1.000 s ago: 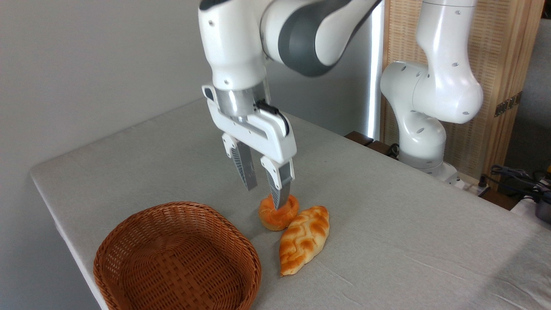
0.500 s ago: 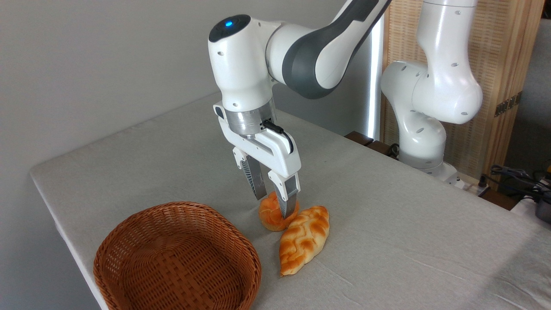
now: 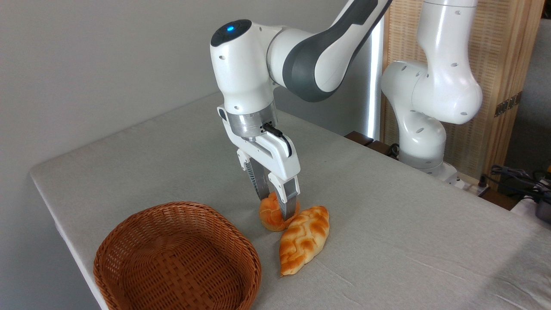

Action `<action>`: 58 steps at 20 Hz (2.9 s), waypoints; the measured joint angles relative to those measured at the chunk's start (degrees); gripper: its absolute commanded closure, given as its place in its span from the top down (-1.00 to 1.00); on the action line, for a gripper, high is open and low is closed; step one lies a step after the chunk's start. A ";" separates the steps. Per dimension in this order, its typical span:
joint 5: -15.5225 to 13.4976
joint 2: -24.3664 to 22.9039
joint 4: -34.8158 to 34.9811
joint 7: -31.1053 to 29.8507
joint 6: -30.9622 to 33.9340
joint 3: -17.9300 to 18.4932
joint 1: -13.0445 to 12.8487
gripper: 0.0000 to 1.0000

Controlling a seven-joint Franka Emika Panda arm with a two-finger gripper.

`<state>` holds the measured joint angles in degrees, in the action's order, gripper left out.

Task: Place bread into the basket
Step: 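Close the gripper around the round orange bun, then carry the bun over the wicker basket and lower it inside, then open the gripper and lift it away from the basket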

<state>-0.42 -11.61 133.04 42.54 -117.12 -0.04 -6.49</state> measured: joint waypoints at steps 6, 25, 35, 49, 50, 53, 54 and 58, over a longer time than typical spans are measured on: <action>0.04 -0.09 -0.01 0.00 0.00 0.02 0.00 -0.69; -2.16 14.90 -26.23 4.64 -1.96 1.64 -0.52 -0.41; -2.20 20.90 -27.09 4.60 -11.24 -2.03 -0.72 1.00; -2.35 20.17 -29.92 1.96 -11.00 -1.70 -0.29 1.00; -2.35 19.61 -30.50 0.06 -10.03 -1.68 0.05 1.00; -2.36 16.44 -31.57 -3.13 -2.00 -1.76 2.37 1.00; -2.36 15.13 -32.01 -3.19 2.03 -1.77 3.27 1.00; -2.36 11.39 -35.79 -3.21 19.32 -2.26 4.43 1.00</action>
<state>-2.78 -0.22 97.25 39.33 -97.79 -2.31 -2.06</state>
